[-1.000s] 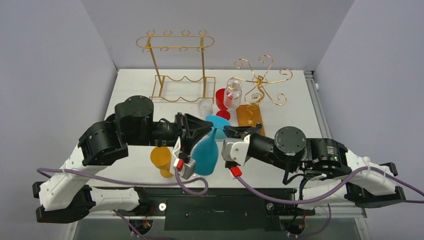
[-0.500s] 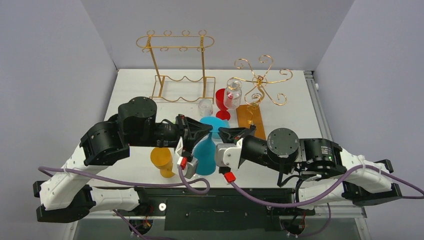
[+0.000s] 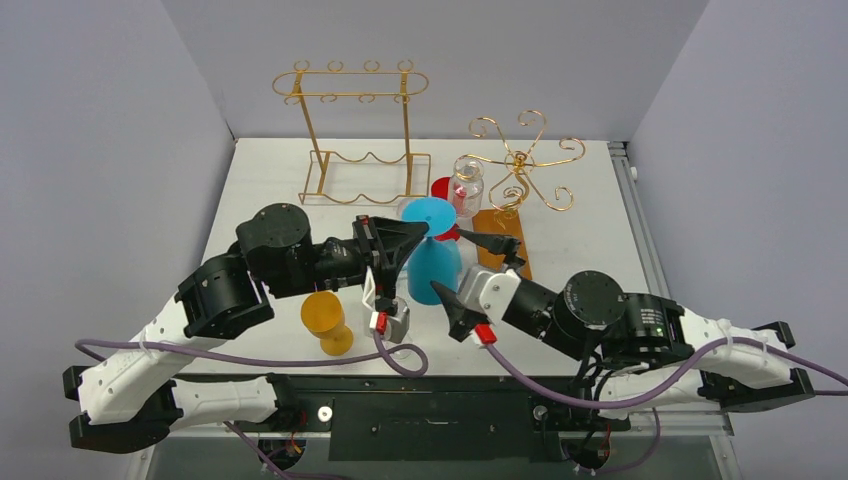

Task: Place the wine glass upside down on the wine glass rack
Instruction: Turn the wine glass upside down at the wine rack.

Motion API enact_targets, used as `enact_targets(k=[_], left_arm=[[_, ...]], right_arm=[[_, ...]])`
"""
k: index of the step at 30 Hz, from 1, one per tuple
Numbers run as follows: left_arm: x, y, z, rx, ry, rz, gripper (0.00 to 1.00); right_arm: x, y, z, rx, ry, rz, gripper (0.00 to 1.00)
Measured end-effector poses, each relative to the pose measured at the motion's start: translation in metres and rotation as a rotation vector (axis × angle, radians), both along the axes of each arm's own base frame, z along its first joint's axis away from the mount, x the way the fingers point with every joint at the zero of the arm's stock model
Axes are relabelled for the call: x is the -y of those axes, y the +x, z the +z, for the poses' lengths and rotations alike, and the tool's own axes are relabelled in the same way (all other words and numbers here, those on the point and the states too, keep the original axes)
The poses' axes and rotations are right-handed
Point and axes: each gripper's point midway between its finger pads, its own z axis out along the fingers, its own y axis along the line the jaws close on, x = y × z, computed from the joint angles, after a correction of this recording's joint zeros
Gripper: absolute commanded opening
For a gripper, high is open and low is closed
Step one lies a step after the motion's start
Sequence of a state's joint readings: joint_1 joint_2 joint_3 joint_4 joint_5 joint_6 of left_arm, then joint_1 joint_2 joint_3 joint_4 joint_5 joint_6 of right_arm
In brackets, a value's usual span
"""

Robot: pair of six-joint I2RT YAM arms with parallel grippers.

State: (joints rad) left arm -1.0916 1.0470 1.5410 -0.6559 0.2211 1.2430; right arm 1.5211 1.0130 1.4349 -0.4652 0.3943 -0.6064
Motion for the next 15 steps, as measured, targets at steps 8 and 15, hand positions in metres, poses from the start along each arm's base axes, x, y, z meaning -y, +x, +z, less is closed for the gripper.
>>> enact_targets(k=[8, 15], left_arm=[[0.001, 0.008, 0.05, 0.208, -0.135, 0.022, 0.0], [0.001, -0.009, 0.066, 0.29, -0.169, -0.062, 0.0]], right_arm=[[0.042, -0.004, -0.004, -0.191, 0.282, -0.025, 0.73], [0.049, 0.01, -0.005, -0.304, 0.41, -0.061, 0.74]])
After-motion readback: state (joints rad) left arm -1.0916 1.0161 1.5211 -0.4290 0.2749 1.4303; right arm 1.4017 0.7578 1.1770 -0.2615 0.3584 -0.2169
